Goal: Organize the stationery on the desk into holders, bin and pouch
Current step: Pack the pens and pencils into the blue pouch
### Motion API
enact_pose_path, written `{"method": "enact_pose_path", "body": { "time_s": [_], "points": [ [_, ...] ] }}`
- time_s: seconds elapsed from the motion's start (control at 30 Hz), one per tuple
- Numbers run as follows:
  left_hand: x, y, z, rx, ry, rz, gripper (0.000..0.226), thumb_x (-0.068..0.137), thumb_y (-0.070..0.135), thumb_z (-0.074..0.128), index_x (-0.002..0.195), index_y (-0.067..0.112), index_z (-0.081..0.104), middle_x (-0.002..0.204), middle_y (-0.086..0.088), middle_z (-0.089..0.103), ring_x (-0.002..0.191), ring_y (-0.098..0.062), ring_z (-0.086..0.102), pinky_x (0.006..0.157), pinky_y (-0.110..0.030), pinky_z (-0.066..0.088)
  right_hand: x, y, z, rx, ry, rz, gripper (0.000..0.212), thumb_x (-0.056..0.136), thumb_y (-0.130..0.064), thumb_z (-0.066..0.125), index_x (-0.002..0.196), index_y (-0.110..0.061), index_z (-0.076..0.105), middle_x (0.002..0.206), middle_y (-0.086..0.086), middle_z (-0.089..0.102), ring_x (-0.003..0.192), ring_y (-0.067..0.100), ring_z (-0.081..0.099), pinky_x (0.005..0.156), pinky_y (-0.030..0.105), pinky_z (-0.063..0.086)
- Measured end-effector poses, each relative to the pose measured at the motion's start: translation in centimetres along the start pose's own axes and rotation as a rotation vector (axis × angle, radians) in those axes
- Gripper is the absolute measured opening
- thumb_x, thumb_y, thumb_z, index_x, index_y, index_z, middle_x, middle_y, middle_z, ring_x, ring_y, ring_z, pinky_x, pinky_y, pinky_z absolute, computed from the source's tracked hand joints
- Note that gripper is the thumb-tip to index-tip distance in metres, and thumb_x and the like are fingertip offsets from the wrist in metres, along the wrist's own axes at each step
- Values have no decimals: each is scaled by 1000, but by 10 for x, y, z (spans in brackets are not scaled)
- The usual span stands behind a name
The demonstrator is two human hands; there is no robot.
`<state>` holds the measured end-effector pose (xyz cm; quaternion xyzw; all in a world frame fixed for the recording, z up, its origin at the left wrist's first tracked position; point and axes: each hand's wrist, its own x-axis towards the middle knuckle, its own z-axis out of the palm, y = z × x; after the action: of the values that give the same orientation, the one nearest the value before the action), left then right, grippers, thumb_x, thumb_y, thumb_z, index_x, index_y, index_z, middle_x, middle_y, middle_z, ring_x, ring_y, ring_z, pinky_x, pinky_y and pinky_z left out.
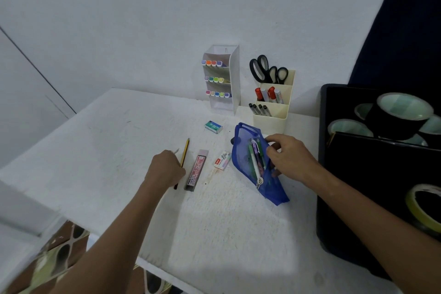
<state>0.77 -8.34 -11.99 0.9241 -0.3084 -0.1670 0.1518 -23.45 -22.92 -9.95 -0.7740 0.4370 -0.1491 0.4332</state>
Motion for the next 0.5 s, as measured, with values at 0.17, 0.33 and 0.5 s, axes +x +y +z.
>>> {"method": "enact_pose_path", "body": {
  "time_s": [0.17,0.33,0.5],
  "points": [
    [-21,33,-17,-204,-27,50,10,78,9,64,80,3,72,74,-13,72,62,-23,70,67,-34,60,-1,0,0,5,8,6,31,98,-20,48,128,-17,52,99,3,65,66,24,71,57,27,59],
    [-43,77,-42,-388,-147,88,10,81,13,69,85,5,71,77,-10,72,65,-19,69,71,-33,61,-3,-3,-1,15,13,-3,29,97,-20,48,126,-16,53,99,5,65,69,26,71,59,31,61],
    [-57,100,-43,-439,-419,99,16,80,10,70,90,-3,72,75,-11,69,56,-14,64,51,-20,54,-3,-3,-4,56,32,2,29,97,-18,48,125,-14,54,93,3,64,67,26,70,49,29,59]
  ]
}}
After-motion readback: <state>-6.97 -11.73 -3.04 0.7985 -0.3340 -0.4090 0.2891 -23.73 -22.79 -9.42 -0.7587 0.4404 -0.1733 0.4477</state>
